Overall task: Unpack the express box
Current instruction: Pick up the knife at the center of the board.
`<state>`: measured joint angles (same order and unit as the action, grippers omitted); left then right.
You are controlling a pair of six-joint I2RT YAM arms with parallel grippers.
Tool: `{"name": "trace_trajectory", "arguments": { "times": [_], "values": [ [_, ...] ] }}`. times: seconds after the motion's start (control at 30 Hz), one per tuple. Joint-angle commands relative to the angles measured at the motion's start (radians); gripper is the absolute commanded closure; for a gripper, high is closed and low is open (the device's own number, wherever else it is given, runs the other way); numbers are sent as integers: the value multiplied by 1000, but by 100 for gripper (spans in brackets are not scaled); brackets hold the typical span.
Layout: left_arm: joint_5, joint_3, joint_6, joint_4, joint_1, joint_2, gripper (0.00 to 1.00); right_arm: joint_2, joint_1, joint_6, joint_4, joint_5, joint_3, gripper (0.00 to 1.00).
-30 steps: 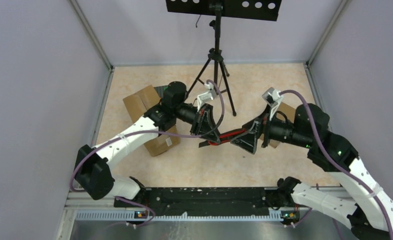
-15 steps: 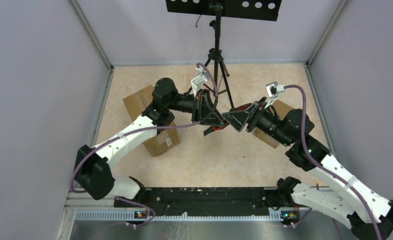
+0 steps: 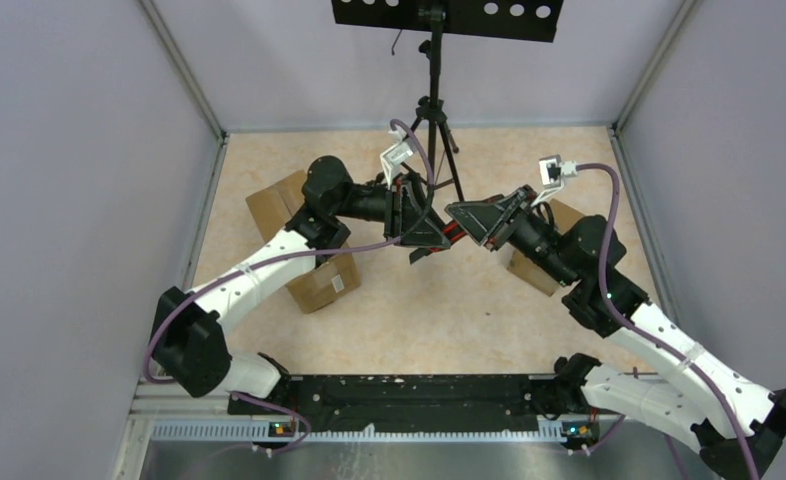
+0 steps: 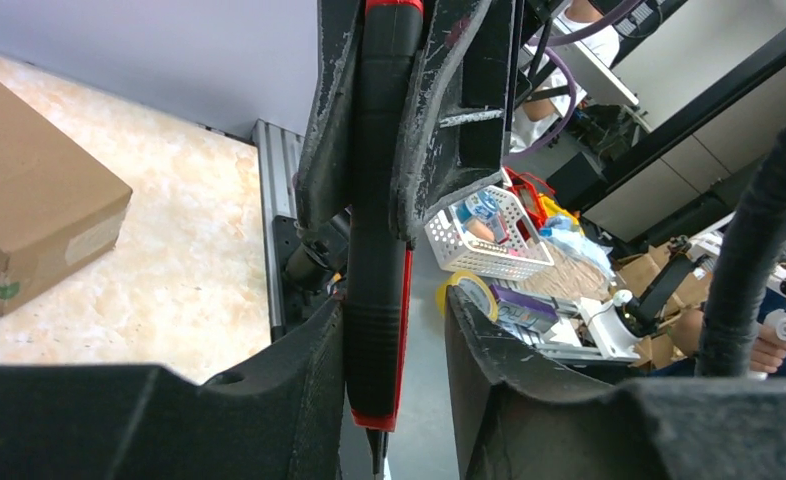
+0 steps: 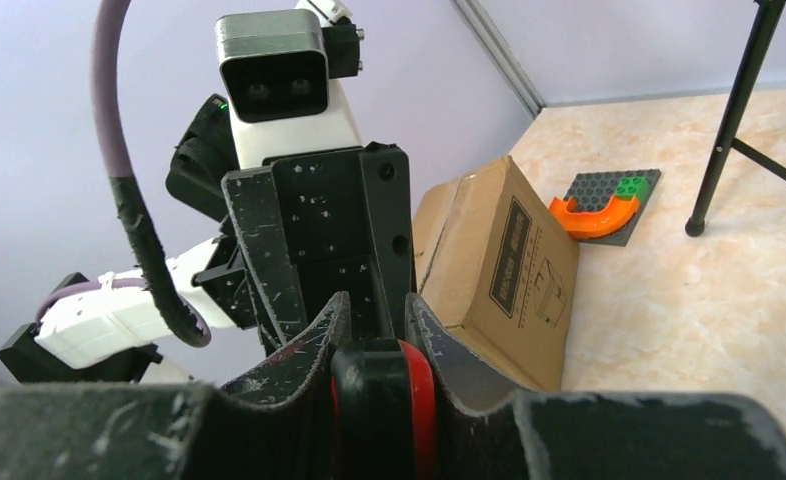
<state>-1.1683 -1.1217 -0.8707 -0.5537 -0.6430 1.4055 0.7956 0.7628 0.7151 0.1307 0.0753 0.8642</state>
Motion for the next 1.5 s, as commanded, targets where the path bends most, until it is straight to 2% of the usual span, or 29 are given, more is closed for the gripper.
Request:
{"name": "trace_trajectory", "arguments": {
  "times": [0.0, 0.13, 0.2, 0.37, 0.43, 0.53, 0.57, 0.67, 0.73, 0.8, 0.87, 0.97, 1.1, 1.27, 1.33, 1.43, 1.47],
  "values": [
    [-39, 16, -39, -100, -1, -7, 56, 9, -2, -35, 9, -29, 75, 100],
    [-50, 26, -57, -131, -1, -13, 62, 24, -3, -47, -9, 1, 102, 100],
    [-62, 28, -68, -142, 0, -13, 68, 26, -2, -52, -19, 3, 112, 100],
    [-73, 58, -117, -211, 8, -21, 70, 29, -2, -69, -46, 20, 146, 100],
    [-70, 68, -150, -259, 13, -23, 78, 38, -1, -68, -52, 39, 157, 100],
    [-59, 71, -178, -301, 16, -23, 98, 51, -2, -64, -50, 58, 158, 100],
    [-54, 70, -180, -301, 16, -23, 100, 54, -2, -61, -45, 66, 156, 95],
    [-46, 61, -187, -306, 15, -17, 100, 68, -1, -47, -9, 90, 139, 62],
    [-40, 53, -189, -305, 16, -11, 100, 82, -2, -38, 3, 111, 137, 47],
    [-34, 44, -191, -301, 16, -4, 100, 94, -1, -34, 4, 127, 137, 42],
    [-33, 35, -192, -296, 16, 3, 100, 95, -2, -30, 16, 130, 128, 40],
    [-15, 28, -187, -281, 16, 11, 100, 96, -2, -21, 25, 127, 118, 42],
    [-6, 22, -210, -303, 16, 28, 100, 97, -1, -6, 46, 120, 100, 53],
    [-5, 14, -232, -325, 14, 42, 100, 102, -1, 1, 60, 104, 88, 60],
    [-13, 18, -230, -326, 14, 42, 100, 97, -2, 1, 60, 81, 83, 71],
    [-21, 19, -211, -293, 17, 43, 100, 93, -2, -9, 48, 55, 92, 100],
    [-23, 12, -192, -259, 20, 40, 98, 93, -2, -16, 40, 47, 97, 100]
  ]
}}
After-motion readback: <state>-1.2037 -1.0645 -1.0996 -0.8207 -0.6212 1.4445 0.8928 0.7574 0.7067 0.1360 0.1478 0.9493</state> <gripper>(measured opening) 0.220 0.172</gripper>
